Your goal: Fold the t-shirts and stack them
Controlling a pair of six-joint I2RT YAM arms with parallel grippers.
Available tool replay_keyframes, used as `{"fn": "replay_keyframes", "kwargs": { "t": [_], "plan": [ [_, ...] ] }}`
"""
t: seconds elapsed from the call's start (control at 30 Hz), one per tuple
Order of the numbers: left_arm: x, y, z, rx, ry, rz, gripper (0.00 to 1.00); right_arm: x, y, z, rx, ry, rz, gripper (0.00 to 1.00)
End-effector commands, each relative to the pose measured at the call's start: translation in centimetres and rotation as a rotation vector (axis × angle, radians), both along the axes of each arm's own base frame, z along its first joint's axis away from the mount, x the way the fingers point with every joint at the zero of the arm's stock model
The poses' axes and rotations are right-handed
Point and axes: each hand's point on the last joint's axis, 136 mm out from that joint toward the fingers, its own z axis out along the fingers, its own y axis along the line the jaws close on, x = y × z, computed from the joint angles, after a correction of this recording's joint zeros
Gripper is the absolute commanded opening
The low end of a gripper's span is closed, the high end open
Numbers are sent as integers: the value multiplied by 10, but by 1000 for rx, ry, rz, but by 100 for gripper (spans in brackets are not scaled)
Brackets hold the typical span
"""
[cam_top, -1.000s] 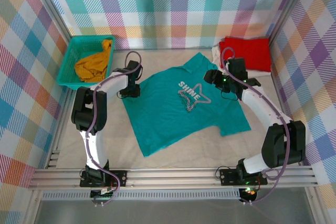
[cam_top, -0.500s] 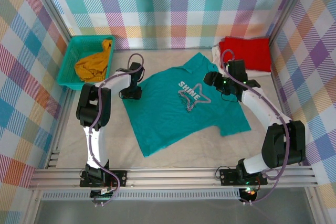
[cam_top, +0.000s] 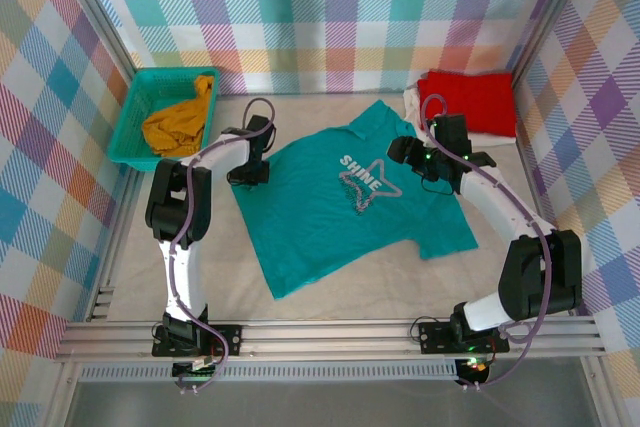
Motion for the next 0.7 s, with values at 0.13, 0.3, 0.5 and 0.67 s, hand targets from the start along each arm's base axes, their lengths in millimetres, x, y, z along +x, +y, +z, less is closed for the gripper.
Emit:
{"fn": "replay_keyframes", "kwargs": {
  "t": [0.13, 0.3, 0.5, 0.67],
  "plan": [
    [52, 30, 45, 35, -154, 105, 0, 4, -1, 3, -2, -28, 2, 76],
    [73, 67, 46, 127, -188, 212, 0, 8, -3, 3, -11, -30, -5, 76],
    [88, 84, 49, 158, -209, 278, 32, 14, -2, 9, -14, -36, -2, 77],
    [85, 75, 93, 152, -322, 285, 41, 19, -3, 17, -26, -50, 0, 78]
  ]
}}
